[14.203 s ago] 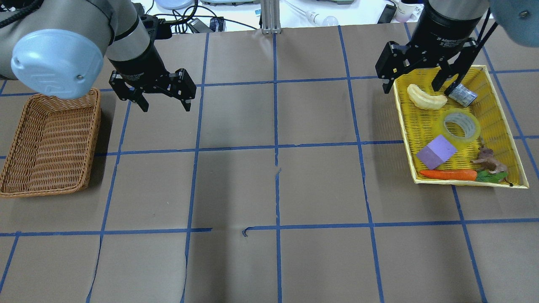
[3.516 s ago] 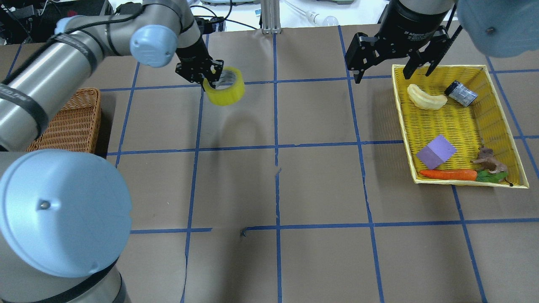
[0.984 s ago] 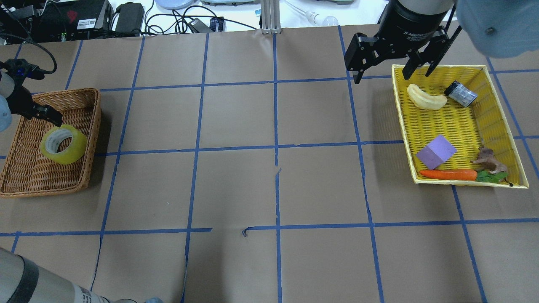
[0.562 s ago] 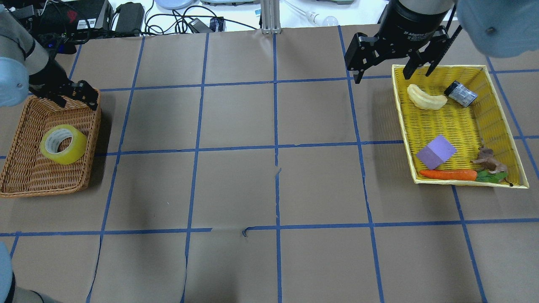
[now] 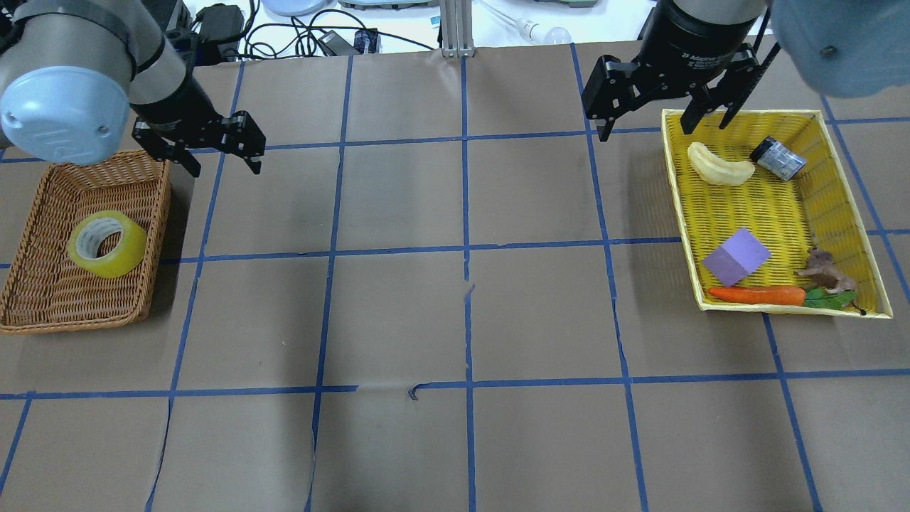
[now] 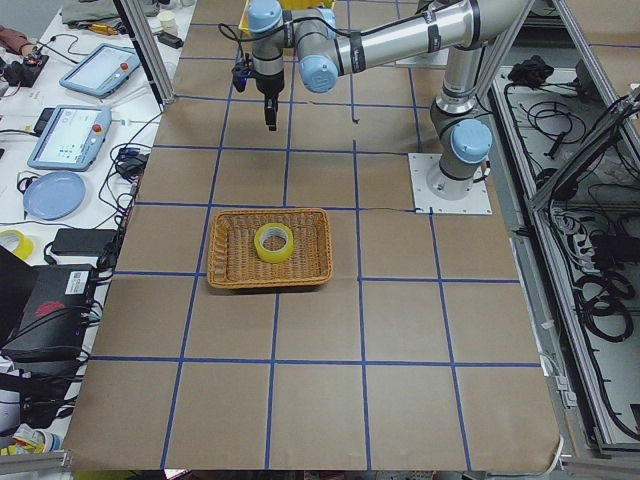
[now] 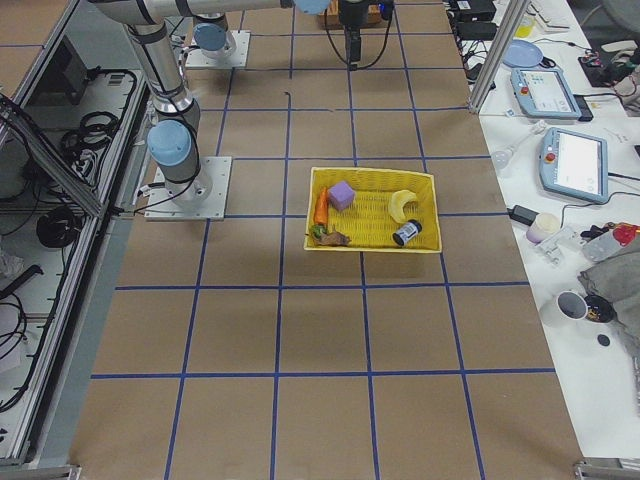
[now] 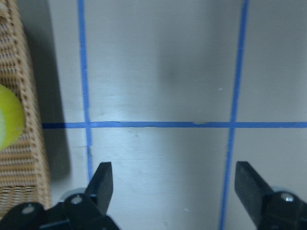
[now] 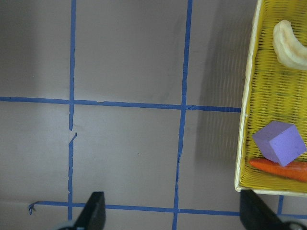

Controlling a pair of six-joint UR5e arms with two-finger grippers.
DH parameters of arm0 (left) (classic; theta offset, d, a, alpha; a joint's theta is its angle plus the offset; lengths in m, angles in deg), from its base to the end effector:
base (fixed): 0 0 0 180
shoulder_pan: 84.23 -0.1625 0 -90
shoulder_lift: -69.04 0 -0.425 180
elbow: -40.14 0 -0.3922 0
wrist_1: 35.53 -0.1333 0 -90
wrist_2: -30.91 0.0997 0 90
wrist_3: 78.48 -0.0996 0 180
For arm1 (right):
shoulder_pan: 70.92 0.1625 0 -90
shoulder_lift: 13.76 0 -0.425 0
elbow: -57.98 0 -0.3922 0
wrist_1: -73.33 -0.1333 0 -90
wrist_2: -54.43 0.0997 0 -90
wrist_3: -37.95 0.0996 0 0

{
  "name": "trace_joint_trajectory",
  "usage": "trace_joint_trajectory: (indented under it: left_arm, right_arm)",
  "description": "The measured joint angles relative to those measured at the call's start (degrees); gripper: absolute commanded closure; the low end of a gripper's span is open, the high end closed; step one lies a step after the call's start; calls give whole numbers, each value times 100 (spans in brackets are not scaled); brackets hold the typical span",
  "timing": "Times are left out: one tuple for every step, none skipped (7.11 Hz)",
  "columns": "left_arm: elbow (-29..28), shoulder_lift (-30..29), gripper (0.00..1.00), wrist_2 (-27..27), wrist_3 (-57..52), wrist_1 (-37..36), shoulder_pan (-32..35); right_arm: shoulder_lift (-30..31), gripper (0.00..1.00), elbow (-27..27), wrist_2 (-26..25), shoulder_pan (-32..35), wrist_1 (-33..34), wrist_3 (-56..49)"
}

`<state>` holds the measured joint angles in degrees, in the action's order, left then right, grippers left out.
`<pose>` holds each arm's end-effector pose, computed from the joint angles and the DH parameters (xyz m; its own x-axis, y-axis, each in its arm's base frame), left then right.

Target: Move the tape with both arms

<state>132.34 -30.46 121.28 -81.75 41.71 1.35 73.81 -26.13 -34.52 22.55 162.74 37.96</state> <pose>-0.0894 -0.5643 0.4044 -0.9998 -0.0202 -0.0075 -0.0201 0.9996 -0.0181 0.1660 -0.5049 0.5163 -0.9980 -0.0613 -0.0183 -0.0603 0.9969 -0.0501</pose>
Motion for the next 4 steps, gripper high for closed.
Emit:
trace_joint_trajectory:
  left_arm:
    - [-146,62,8,-37,231,218,277]
    - [-360,100,8,-124,329,524,447]
    - [-569,120,8,-225,363,810,527]
    - [-733,148,6,-304,374,1064,563]
  right_arm:
    - [0,0,-2,0,-3,0,-8]
    - [2,0,-5,0,-4,2,-14]
    - [4,0,-8,0,-4,0,-17]
    - [5,0,-8,0,-4,-1,-18]
